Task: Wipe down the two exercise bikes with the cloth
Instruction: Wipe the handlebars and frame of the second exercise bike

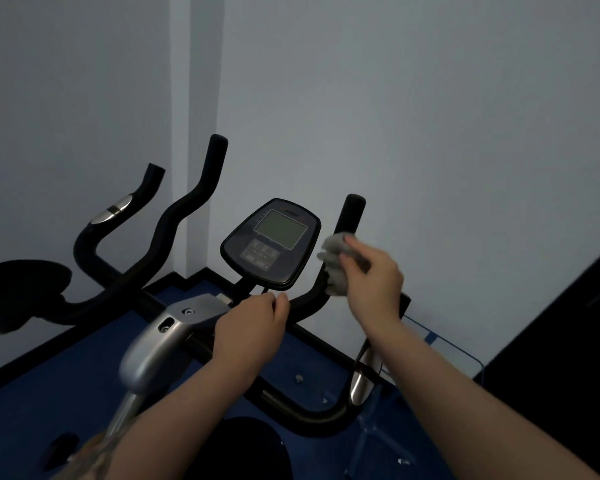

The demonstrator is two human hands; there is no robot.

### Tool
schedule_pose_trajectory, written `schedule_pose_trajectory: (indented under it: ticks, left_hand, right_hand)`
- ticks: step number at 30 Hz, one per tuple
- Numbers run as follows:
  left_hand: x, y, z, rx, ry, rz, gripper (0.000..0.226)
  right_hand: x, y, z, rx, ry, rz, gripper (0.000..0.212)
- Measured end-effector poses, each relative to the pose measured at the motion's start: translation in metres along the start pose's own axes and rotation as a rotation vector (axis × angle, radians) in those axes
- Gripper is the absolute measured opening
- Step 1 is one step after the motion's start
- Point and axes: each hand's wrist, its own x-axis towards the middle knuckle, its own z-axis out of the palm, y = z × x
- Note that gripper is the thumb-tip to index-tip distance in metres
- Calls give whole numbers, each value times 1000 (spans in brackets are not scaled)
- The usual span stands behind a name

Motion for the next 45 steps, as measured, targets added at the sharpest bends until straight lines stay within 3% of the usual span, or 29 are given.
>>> schedule_pose_trajectory:
  ticks: [3,5,8,11,13,14,17,21,23,26,31,34,39,43,45]
  left_hand:
    - [1,-1,0,39,-19,-16,31]
    - [-1,0,1,71,-12,21,24]
    - [-4,-1,0,116,10,40,23]
    - [-4,-1,1,150,30,61,24]
    - [-3,-4,3,186,42,85,16]
    - [-2,-5,3,220,22,101,8]
    - [-2,-7,4,239,-1,112,14]
    - [-2,-4,3,165,59,87,18]
    - [-2,-3,4,154,70,71,24]
    - [-3,-5,4,222,60,119,13]
    - [-1,-8,7,302,20,152,18]
    - [-2,-5,5,217,66,98,9]
    - [-2,-5,7,121,86,73,26]
    - [2,-1,6,82,33,10,42]
    - [2,-2,4,116,20,15,40]
  right_hand:
    - [31,-18,-9,-78,96,-277,30]
    - [41,-23,-7,-268,55,-345,31]
    - [15,-7,4,-565,-149,-346,22]
    - [-4,-6,5,-434,-317,-294,7]
    - [15,-22,1,-297,-294,-292,20]
    - [28,-29,-2,-327,-255,-323,21]
    - [51,-36,-8,-547,-157,-441,12]
    - [16,-11,14,-763,-301,-342,27]
    - [-1,-4,20,-723,-323,-299,28]
    - [15,-15,12,-632,-435,-275,20]
    - [50,-29,-1,-706,-191,-458,12]
    - [8,-4,17,-742,-249,-389,15]
    - [4,-7,12,-511,-320,-264,18]
    - [44,-29,-3,-597,-43,-499,11]
    - [39,-20,1,-696,-6,-560,17]
